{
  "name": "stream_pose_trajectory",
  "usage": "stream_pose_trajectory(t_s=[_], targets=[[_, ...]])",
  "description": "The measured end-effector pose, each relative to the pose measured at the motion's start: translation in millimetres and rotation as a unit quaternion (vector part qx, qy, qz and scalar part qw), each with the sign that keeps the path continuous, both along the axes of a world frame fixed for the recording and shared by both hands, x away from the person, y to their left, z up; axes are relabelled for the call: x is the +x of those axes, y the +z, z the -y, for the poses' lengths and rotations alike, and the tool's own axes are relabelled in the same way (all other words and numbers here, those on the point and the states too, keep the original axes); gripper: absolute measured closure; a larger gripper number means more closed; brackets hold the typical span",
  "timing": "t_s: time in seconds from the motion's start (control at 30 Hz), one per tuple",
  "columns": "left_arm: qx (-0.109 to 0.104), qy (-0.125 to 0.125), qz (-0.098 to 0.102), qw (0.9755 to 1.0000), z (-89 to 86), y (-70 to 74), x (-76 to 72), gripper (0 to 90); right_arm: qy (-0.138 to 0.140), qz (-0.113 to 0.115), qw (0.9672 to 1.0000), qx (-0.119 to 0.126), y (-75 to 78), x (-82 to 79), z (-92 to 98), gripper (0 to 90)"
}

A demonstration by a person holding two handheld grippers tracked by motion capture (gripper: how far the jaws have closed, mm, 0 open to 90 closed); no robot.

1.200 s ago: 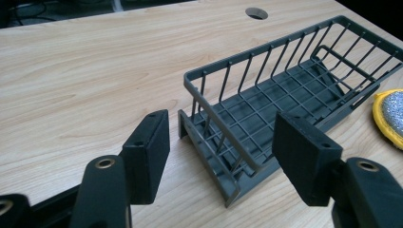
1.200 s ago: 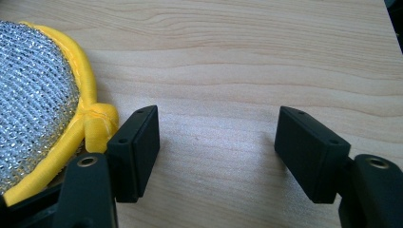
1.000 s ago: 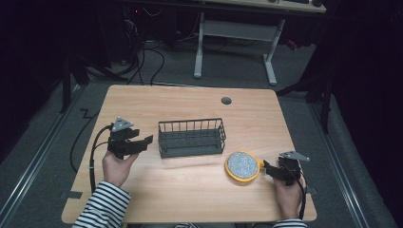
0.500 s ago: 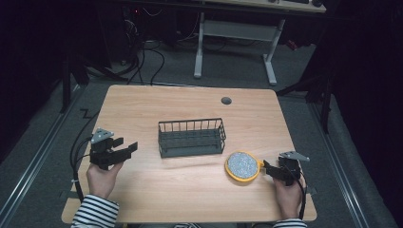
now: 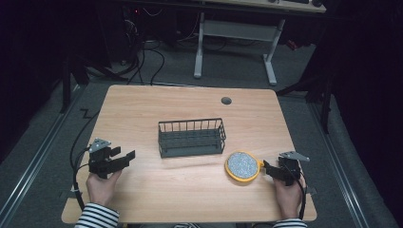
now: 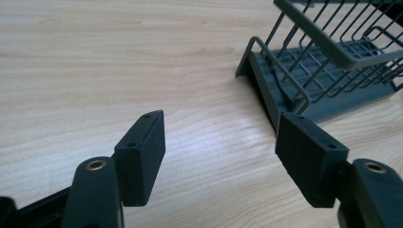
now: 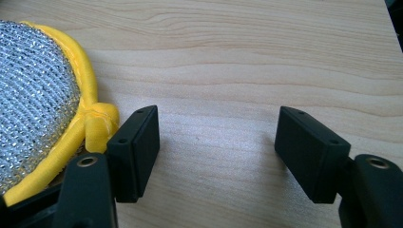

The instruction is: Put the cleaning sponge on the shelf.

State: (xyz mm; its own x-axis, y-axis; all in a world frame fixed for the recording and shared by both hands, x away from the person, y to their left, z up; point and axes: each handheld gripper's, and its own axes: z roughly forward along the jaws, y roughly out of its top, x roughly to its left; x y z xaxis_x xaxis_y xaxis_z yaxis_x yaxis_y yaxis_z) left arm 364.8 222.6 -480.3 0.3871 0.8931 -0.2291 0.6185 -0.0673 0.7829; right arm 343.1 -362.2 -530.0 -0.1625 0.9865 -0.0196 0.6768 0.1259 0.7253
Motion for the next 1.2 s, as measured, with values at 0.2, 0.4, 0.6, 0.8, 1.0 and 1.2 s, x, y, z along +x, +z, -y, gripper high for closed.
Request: stream_pose_trajectory(t_s=[0.2,0.4,0.6,0.8,1.0,1.2], targets=[[0.010,0.002,-0.019,0.9998,4.3,-14.8,4.0,34.0,0.002,0.000,1.0000,0.000,0.0,-0.1,-0.1,32.0],[0.021,0.009,-0.025,0.9994,8.8,-26.6,8.0,33.9,0.003,0.000,1.0000,-0.001,0.0,-0.1,-0.1,32.0],[0.037,0.012,-0.031,0.9987,12.4,-37.3,12.2,33.7,0.003,0.000,1.0000,0.000,0.0,-0.1,-0.4,32.0],[0.066,0.018,-0.026,0.9973,15.9,-43.5,15.5,33.2,0.006,0.000,1.0000,-0.001,0.1,-0.1,-0.4,32.0],[0.075,0.027,-0.018,0.9967,16.1,-49.2,18.9,32.9,0.006,-0.001,1.0000,0.000,0.1,-0.1,-0.5,32.0],[0.120,0.024,-0.007,0.9924,16.8,-55.7,20.5,31.4,0.005,-0.001,1.0000,0.001,0.1,0.3,-0.8,32.3]])
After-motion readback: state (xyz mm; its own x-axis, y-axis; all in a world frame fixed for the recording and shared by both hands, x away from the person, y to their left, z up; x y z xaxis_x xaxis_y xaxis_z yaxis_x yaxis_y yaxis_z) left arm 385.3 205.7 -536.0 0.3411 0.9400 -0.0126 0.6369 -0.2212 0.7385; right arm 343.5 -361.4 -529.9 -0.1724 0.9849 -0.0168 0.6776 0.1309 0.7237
